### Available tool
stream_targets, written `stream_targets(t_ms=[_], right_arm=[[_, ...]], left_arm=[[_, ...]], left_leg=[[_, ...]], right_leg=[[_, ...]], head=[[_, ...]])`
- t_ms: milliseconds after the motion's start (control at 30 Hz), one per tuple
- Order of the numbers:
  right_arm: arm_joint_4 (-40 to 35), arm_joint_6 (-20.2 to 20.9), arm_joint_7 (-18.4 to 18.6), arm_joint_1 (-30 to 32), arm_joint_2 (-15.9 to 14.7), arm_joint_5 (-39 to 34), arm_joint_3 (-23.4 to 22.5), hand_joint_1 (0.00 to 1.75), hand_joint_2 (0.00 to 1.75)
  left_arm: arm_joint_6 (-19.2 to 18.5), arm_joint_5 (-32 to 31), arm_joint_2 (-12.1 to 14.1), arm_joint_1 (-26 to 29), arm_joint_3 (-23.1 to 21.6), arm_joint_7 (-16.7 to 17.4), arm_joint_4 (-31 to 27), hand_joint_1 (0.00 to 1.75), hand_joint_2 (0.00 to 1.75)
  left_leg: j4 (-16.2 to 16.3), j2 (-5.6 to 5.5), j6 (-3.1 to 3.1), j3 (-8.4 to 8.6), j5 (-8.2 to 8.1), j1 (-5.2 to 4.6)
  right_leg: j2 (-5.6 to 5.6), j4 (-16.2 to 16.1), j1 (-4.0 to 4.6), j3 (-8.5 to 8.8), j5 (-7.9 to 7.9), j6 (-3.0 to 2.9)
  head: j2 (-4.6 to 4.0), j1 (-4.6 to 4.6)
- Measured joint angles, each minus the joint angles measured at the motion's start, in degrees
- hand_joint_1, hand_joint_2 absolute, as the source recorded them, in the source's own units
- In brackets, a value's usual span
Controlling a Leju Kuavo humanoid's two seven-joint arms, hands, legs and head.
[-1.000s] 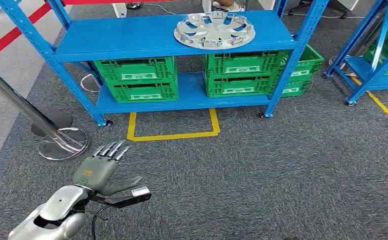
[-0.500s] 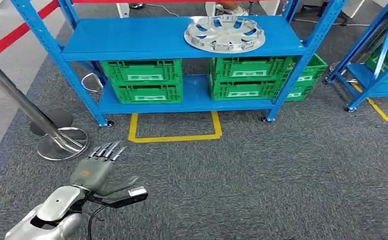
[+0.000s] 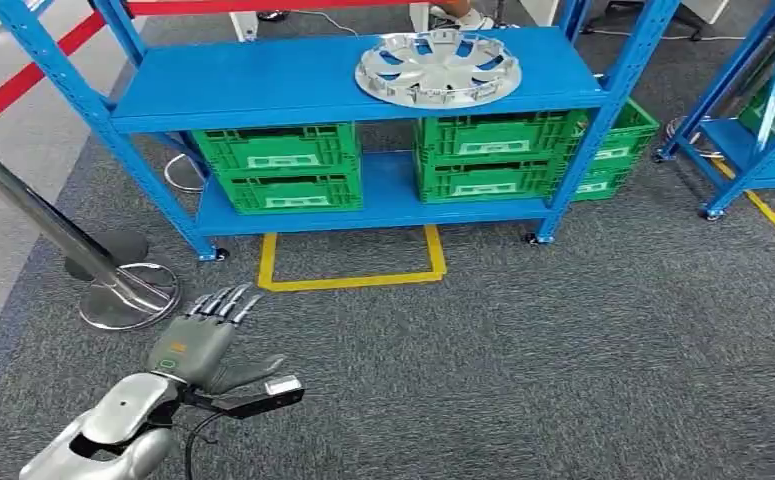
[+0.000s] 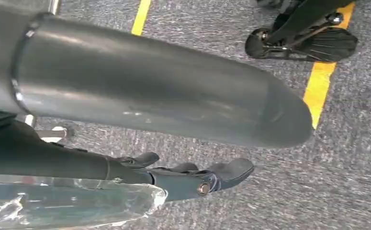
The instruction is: Take the parts from the cabinet and place them on the table.
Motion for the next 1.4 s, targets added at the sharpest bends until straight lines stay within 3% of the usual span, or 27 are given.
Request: stream_targets(t_ms=[67, 100, 133, 167, 233, 300, 367, 433, 467, 500, 567, 600, 633, 667, 733, 800, 900, 967, 1000, 1067, 1100, 1133, 1167, 1233, 1267, 1333, 1400], right_arm=[[0.0, 0.1, 0.4, 0.1, 0.0, 0.0, 0.0, 0.0, 0.0], [0.0, 0.1, 0.7, 0.2, 0.0, 0.0, 0.0, 0.0, 0.0], [0.0, 0.2, 0.7, 0.4, 0.0, 0.0, 0.0, 0.0, 0.0], [0.0, 0.2, 0.7, 0.5, 0.0, 0.0, 0.0, 0.0, 0.0], [0.0, 0.3, 0.7, 0.4, 0.0, 0.0, 0.0, 0.0, 0.0], [0.0, 0.4, 0.7, 0.4, 0.0, 0.0, 0.0, 0.0, 0.0], [0.0, 0.4, 0.9, 0.5, 0.0, 0.0, 0.0, 0.0, 0.0], [0.0, 0.3, 0.9, 0.4, 0.0, 0.0, 0.0, 0.0, 0.0], [0.0, 0.3, 0.9, 0.3, 0.0, 0.0, 0.0, 0.0, 0.0], [0.0, 0.3, 0.9, 0.3, 0.0, 0.0, 0.0, 0.0, 0.0], [0.0, 0.4, 0.9, 0.5, 0.0, 0.0, 0.0, 0.0, 0.0], [0.0, 0.4, 0.9, 0.6, 0.0, 0.0, 0.0, 0.0, 0.0], [0.0, 0.4, 0.9, 0.6, 0.0, 0.0, 0.0, 0.0, 0.0], [0.0, 0.4, 0.9, 0.7, 0.0, 0.0, 0.0, 0.0, 0.0], [0.0, 0.4, 0.9, 0.6, -0.1, 0.0, 0.0, 0.0, 0.0], [0.0, 0.4, 0.9, 0.5, -0.1, 0.0, 0.0, 0.0, 0.0], [0.0, 0.4, 0.9, 0.7, -0.1, 0.0, 0.0, 0.0, 0.0], [0.0, 0.4, 1.0, 0.7, -0.1, 0.0, 0.0, 0.0, 0.0], [0.0, 0.4, 1.0, 0.5, -0.1, 0.0, 0.0, 0.0, 0.0], [0.0, 0.3, 1.3, 0.5, -0.1, 0.0, 0.0, 0.0, 0.0], [0.0, 0.3, 1.5, 0.6, -0.1, 0.0, 0.0, 0.0, 0.0], [0.0, 0.3, 1.7, 0.7, -0.1, 0.0, 0.0, 0.0, 0.0], [0.0, 0.3, 1.7, 0.8, -0.1, 0.0, 0.0, 0.0, 0.0], [0.0, 0.3, 1.6, 0.7, -0.1, 0.0, 0.0, 0.0, 0.0], [0.0, 0.3, 1.6, 0.7, -0.1, 0.0, 0.0, 0.0, 0.0], [0.0, 0.3, 1.6, 0.6, 0.0, 0.0, 0.0, 0.0, 0.0], [0.0, 0.3, 1.7, 0.6, 0.0, 0.0, 0.0, 0.0, 0.0]], left_arm=[[0.0, 0.0, 0.0, 0.3, 0.0, 0.0, 0.0, 0.0, 0.0], [-0.1, 0.0, 0.0, 0.4, 0.0, 0.1, 0.1, 0.0, 0.0], [-0.1, 0.1, 0.0, 0.4, 0.0, 0.1, 0.1, 0.0, 0.0], [-0.1, 0.1, 0.0, 0.4, 0.0, 0.2, 0.1, 0.0, 0.0], [-0.1, 0.2, 0.0, 0.4, 0.0, 0.2, 0.1, 0.0, 0.0], [-0.2, 0.2, 0.0, 0.2, -0.1, 0.3, 0.1, 0.0, 0.0], [-0.2, 0.2, 0.0, 0.2, -0.1, 0.3, 0.1, 0.0, 0.0], [-0.2, 0.3, 0.0, 0.2, -0.1, 0.3, 0.1, 0.0, 0.0], [-0.2, 0.3, 0.1, 0.1, -0.1, 0.3, 0.1, 0.0, 0.0], [-0.2, 0.3, 0.0, 0.0, 0.0, 0.4, 0.1, 0.0, 0.0], [-0.2, 0.3, 0.0, 0.1, -0.1, 0.5, 0.1, 0.0, 0.0], [-0.2, 0.3, 0.0, 0.2, -0.2, 0.5, 0.1, 0.0, 0.0], [-0.3, 0.3, -0.1, 0.4, -0.2, 0.5, 0.1, 0.0, 0.0], [-0.3, 0.3, -0.1, 0.4, -0.2, 0.5, 0.1, 0.0, 0.0], [-0.3, 0.3, -0.1, 0.4, -0.2, 0.5, 0.1, 0.0, 0.0], [-0.4, 0.3, -0.1, 0.2, -0.2, 0.5, 0.2, 0.0, 0.0], [-0.4, 0.3, -0.1, 0.2, -0.3, 0.5, 0.2, 0.0, 0.0], [-0.4, 0.4, -0.1, 0.0, -0.2, 0.5, 0.1, 0.0, 0.0], [-0.4, 0.4, -0.2, -0.2, -0.2, 0.5, 0.1, 0.0, 0.0], [-0.5, 0.5, -0.1, 0.0, -0.3, 0.5, 0.2, 0.0, 0.0], [-0.5, 0.5, -0.1, 0.2, -0.3, 0.5, 0.3, 0.0, 0.0], [-0.6, 0.6, -0.1, 0.3, -0.3, 0.5, 0.4, 0.0, 0.0], [-0.6, 0.6, -0.1, 0.3, -0.4, 0.5, 0.4, 0.0, 0.0], [-0.6, 0.6, -0.1, 0.2, -0.4, 0.5, 0.4, 0.0, 0.0], [-0.6, 0.6, -0.1, 0.2, -0.4, 0.5, 0.4, 0.0, 0.0], [-0.6, 1.1, 0.0, 0.0, -0.4, 0.5, 0.4, 0.0, 0.0], [-1.0, 2.5, 0.0, 0.2, -0.3, 0.5, 0.4, 0.0, 0.0]], left_leg=[[8.9, 0.0, -0.4, -5.07, -3.06, 0.28], [10.5, 0.0, -0.46, -6.44, -2.66, 0.38], [9.4, 0.01, -0.45, -6.4, -0.8, 0.47], [6.2, 0.01, -0.33, -5.19, 2.13, 0.5], [-3.8, 0.03, 0.38, -0.96, 8.18, 0.42], [-7.0, 0.1, 1.17, 0.79, 6.62, 0.0], [-6.9, 0.06, 1.46, 0.47, 6.27, -0.13], [-8.1, 0.07, 2.06, 1.59, 6.43, 0.49], [-8.1, 0.1, 2.46, 1.98, 6.17, 0.46], [-8.1, 0.12, 2.76, 2.11, 5.98, 0.45], [-8.1, 0.11, 3.04, 2.35, 5.59, 0.3], [-8.1, 0.07, 3.05, 2.55, 5.34, 0.25], [-8.1, 0.03, 2.99, 2.94, 5.03, 0.25], [-8.1, -0.02, 2.87, 3.43, 4.66, 0.26], [-8.1, -0.04, 2.44, 4.8, 3.72, 0.32], [-7.6, -0.13, 1.65, 4.93, 2.93, -0.17], [-7.9, -0.06, 1.14, 5.12, 2.67, -0.08], [-6.2, 0.01, 0.36, 4.92, 1.36, -0.02], [-2.6, 0.02, 0.04, 3.07, -0.3, 0.12], [7.2, 0.03, -0.27, -2.66, -3.82, 0.27], [10.3, 0.02, -0.28, -4.94, -4.14, 0.3], [10.5, 0.03, -0.21, -5.77, -2.93, 0.3], [8.5, 0.02, 0.0, -5.4, -0.45, 0.29], [-0.6, 0.03, 0.84, -1.96, 6.15, 0.15], [-4.8, 0.05, 1.53, -0.39, 7.9, -0.11], [-6.6, 0.16, 1.95, 0.83, 6.15, -0.4], [-6.8, 0.02, 2.16, 0.7, 6.19, -0.59]], right_leg=[[0.02, 0.0, 0.02, 0.31, -0.38, -0.19], [0.03, 0.0, 0.02, 0.58, -0.59, -0.19], [0.05, 0.0, 0.02, 0.95, -0.86, -0.12], [0.09, 0.0, 0.02, 1.42, -1.14, -0.07], [0.18, 0.0, 0.02, 2.45, -1.8, 0.32], [0.24, 0.1, 0.33, 2.38, -2.36, 1.05], [-0.07, -0.4, 0.22, 2.48, -2.41, 1.57], [-0.07, -0.3, 0.22, 2.76, -3.07, 2.32], [-0.09, 1.7, 0.3, 1.97, -4.0, 2.38], [-0.07, 5.7, 0.27, -0.13, -5.68, 2.42], [-0.07, 15.4, 0.28, -6.15, -8.97, 2.68], [-0.07, 18.0, 0.27, -8.24, -8.9, 2.72], [-0.07, 17.3, 0.25, -8.76, -7.14, 2.77], [-0.09, 14.3, 0.25, -7.99, -4.37, 2.78], [-0.13, 4.1, 0.16, -3.89, 2.21, 2.67], [-0.05, 0.2, 0.25, -1.47, 1.0, 2.12], [0.07, 0.8, 0.43, -1.58, 0.57, 1.09], [0.04, 0.5, 0.01, -0.77, 0.24, 0.41], [0.02, 0.5, 0.01, -0.51, 0.02, 0.07], [0.04, 0.6, 0.05, -0.16, -0.39, -0.17], [0.05, 0.6, 0.07, 0.09, -0.64, -0.19], [0.08, 0.6, 0.08, 0.43, -0.9, -0.16], [0.14, 0.6, 0.12, 0.86, -1.2, -0.16], [0.26, 0.5, 0.27, 2.0, -1.83, -0.01], [0.29, 0.4, 0.21, 1.96, -2.16, 0.14], [0.27, 0.5, 0.44, 2.26, -2.51, 0.87], [0.01, -0.2, 0.23, 2.39, -2.35, 1.48]], head=[[0.0, -0.02], [0.0, -0.07], [0.0, -0.04], [0.0, -0.04], [0.0, -0.07], [0.0, -0.07], [0.0, 0.07], [0.0, 0.15], [0.0, 0.24], [0.0, 0.37], [0.0, 0.43], [0.0, 0.46], [0.0, 0.39], [0.0, 0.46], [0.0, 0.46], [0.0, 0.55], [0.0, 0.24], [0.0, -0.06], [0.0, -0.24], [0.0, -0.18], [0.0, -0.2], [0.0, -0.15], [0.0, -0.2], [0.0, -0.18], [0.0, -0.18], [0.0, -0.2], [0.0, -0.18]])
